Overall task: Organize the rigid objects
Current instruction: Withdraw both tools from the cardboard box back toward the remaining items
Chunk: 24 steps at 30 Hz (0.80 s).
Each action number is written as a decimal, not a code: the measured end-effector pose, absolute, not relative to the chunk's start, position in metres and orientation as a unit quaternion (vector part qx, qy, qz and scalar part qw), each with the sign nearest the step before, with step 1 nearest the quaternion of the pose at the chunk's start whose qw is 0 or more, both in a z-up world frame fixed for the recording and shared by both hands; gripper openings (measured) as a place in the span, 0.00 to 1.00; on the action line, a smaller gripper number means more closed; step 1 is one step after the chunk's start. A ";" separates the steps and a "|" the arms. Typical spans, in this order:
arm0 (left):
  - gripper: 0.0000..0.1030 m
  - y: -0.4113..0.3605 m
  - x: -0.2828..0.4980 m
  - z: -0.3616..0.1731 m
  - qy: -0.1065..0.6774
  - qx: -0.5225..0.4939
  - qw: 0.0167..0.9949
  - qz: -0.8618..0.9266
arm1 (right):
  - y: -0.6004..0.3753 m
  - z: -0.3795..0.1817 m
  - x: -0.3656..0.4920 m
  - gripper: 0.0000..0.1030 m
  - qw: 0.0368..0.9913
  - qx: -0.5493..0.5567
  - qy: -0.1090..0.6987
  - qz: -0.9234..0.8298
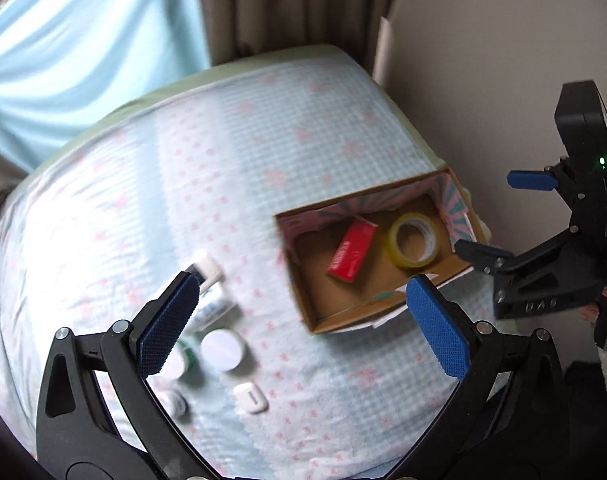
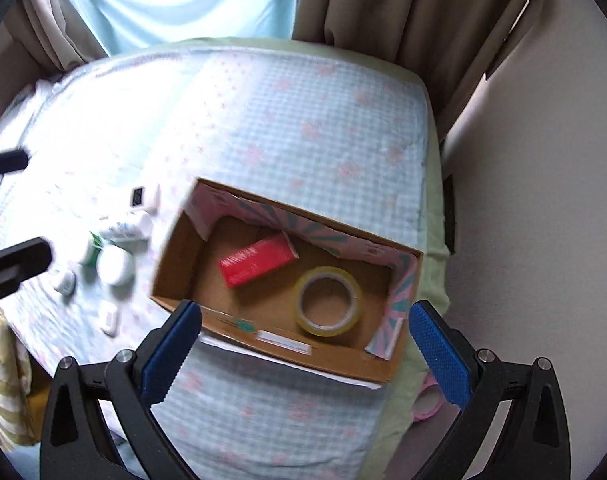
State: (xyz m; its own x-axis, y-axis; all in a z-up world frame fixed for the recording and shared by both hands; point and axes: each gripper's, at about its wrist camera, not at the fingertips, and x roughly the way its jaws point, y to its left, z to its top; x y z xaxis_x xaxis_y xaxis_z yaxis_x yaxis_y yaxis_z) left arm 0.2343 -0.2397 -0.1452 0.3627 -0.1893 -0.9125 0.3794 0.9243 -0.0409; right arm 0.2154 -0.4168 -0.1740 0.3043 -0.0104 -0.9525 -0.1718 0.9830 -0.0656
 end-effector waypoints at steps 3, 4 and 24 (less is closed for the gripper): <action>1.00 -0.190 0.218 -0.140 0.539 0.060 0.829 -0.134 | -0.393 -0.166 0.215 1.00 0.806 -0.068 0.585 0.059; 1.00 -0.173 0.212 -0.140 0.541 0.051 0.830 -0.122 | -0.384 -0.163 0.214 1.00 0.808 -0.066 0.582 0.062; 1.00 0.046 0.182 -0.197 0.566 0.023 0.821 -0.072 | -0.192 -0.191 0.204 1.00 0.796 0.055 0.600 0.054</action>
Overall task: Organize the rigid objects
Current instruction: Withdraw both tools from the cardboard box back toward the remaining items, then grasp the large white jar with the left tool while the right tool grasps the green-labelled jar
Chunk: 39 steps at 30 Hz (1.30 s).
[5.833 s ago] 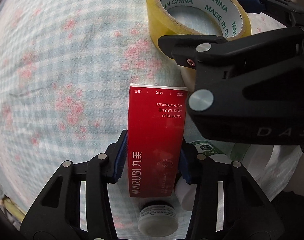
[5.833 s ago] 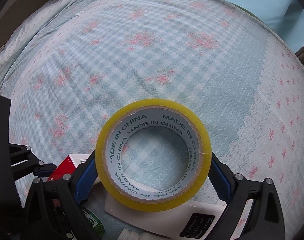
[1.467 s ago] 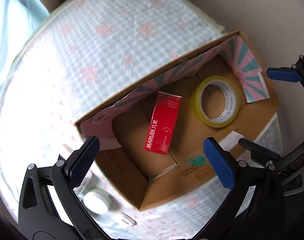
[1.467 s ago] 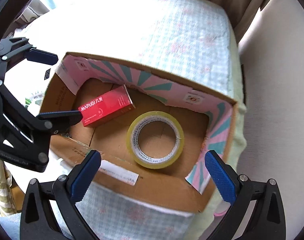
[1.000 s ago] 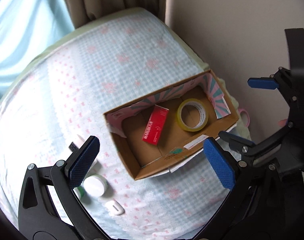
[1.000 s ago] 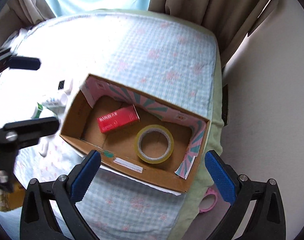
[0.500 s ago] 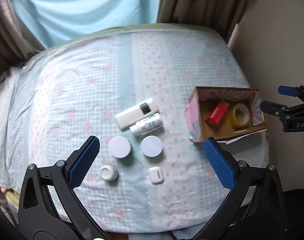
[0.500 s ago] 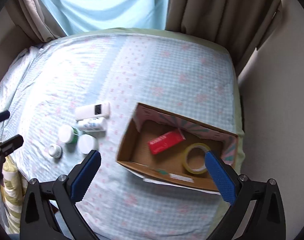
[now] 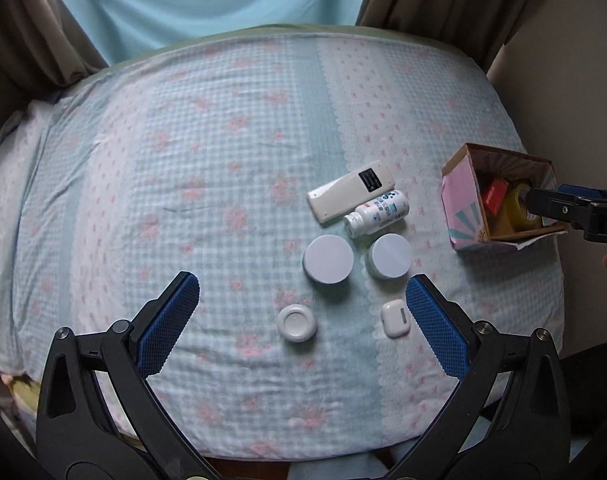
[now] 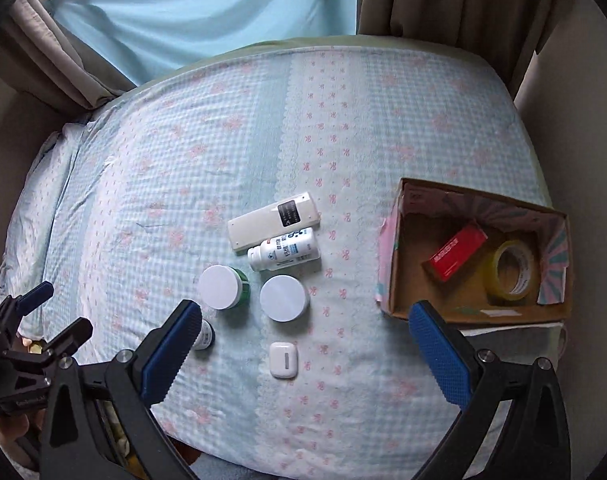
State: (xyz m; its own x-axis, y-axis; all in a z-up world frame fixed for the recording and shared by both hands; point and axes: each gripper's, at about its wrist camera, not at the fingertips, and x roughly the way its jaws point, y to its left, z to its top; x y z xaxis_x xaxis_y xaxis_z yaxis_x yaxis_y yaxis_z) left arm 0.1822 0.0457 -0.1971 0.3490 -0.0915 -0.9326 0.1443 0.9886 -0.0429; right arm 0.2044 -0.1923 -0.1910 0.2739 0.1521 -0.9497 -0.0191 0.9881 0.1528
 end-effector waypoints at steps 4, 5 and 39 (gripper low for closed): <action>1.00 0.051 0.193 -0.222 0.575 0.040 0.810 -0.108 | -0.167 -0.217 0.209 1.00 0.785 0.070 0.614 0.034; 1.00 0.051 0.195 -0.230 0.578 0.045 0.806 -0.117 | -0.162 -0.224 0.211 1.00 0.782 0.074 0.618 0.026; 0.84 -0.030 0.264 -0.478 0.691 0.159 0.678 -0.193 | -0.161 -0.466 0.246 0.70 0.581 0.314 0.729 -0.183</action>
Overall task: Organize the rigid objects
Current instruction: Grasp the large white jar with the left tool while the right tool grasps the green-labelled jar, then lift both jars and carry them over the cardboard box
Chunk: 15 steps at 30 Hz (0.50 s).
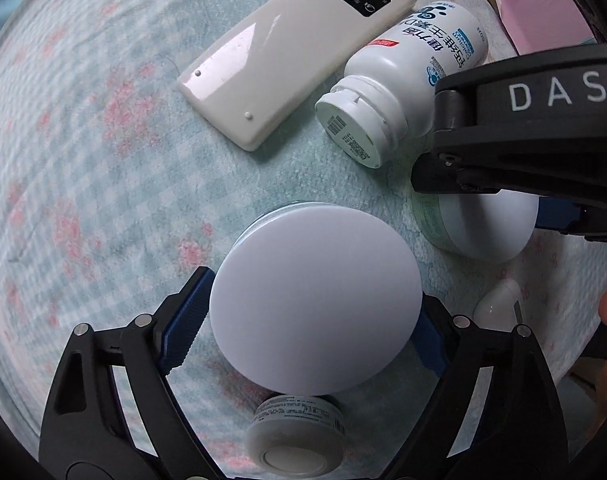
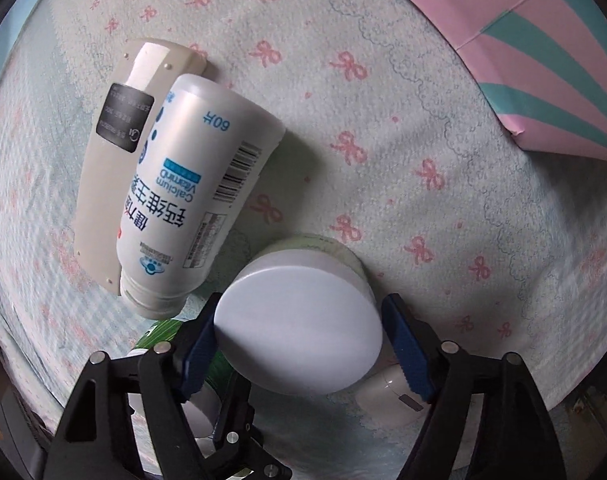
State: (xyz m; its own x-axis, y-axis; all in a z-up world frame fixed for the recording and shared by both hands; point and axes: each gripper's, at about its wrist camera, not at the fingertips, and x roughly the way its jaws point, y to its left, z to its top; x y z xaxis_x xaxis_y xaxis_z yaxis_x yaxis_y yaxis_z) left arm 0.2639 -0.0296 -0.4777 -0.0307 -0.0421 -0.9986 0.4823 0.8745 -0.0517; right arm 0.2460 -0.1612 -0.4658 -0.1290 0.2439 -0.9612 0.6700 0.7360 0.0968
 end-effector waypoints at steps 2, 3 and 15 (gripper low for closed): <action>0.82 -0.032 0.265 -0.482 0.690 0.165 0.679 -0.189 | -0.161 -0.471 0.239 0.67 0.577 0.321 0.728 -0.186; 0.82 -0.033 0.267 -0.484 0.691 0.162 0.679 -0.186 | -0.160 -0.471 0.239 0.67 0.577 0.320 0.727 -0.188; 0.67 -0.047 0.279 -0.487 0.685 0.156 0.688 -0.180 | -0.178 -0.469 0.251 0.66 0.576 0.329 0.724 -0.189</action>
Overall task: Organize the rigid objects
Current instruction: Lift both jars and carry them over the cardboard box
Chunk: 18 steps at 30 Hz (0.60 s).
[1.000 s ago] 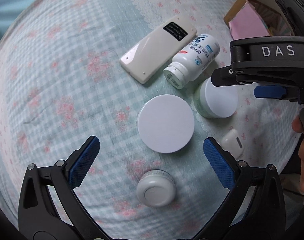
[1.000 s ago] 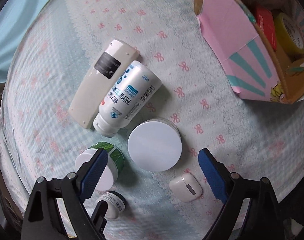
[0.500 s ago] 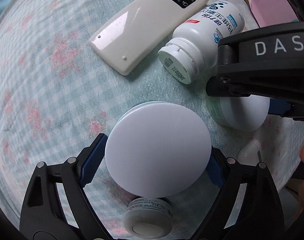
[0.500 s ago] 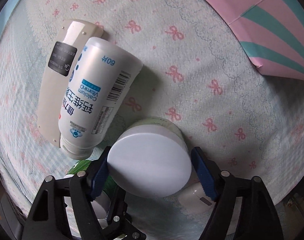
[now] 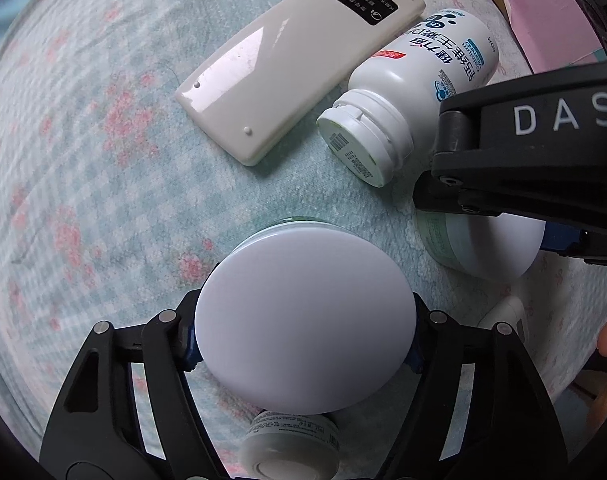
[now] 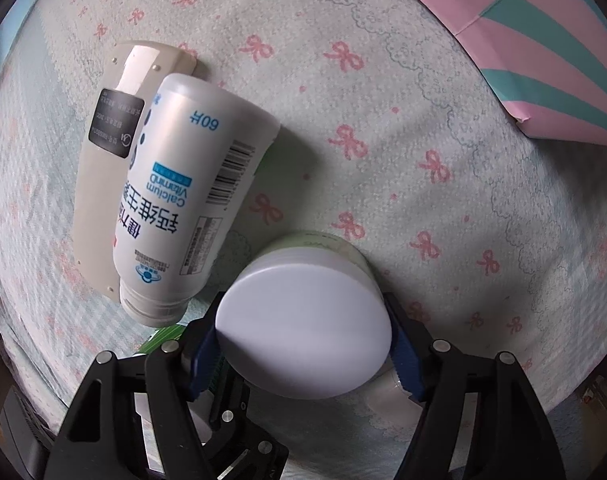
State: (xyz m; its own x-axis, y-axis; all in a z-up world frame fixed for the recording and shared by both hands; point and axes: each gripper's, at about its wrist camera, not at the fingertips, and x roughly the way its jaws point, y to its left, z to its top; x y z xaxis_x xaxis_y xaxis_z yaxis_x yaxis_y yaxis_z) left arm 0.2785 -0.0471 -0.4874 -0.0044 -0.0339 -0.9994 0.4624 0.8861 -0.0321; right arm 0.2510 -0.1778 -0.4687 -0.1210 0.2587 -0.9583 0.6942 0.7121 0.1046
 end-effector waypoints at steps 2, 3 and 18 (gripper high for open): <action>0.67 -0.045 0.279 -0.483 0.684 0.155 0.690 -0.179 | -0.177 -0.467 0.249 0.66 0.577 0.327 0.724 -0.189; 0.67 -0.043 0.277 -0.479 0.683 0.155 0.692 -0.178 | -0.176 -0.467 0.248 0.66 0.578 0.325 0.724 -0.190; 0.67 -0.024 0.245 -0.417 0.653 0.112 0.732 -0.160 | -0.174 -0.421 0.220 0.65 0.621 0.342 0.687 -0.160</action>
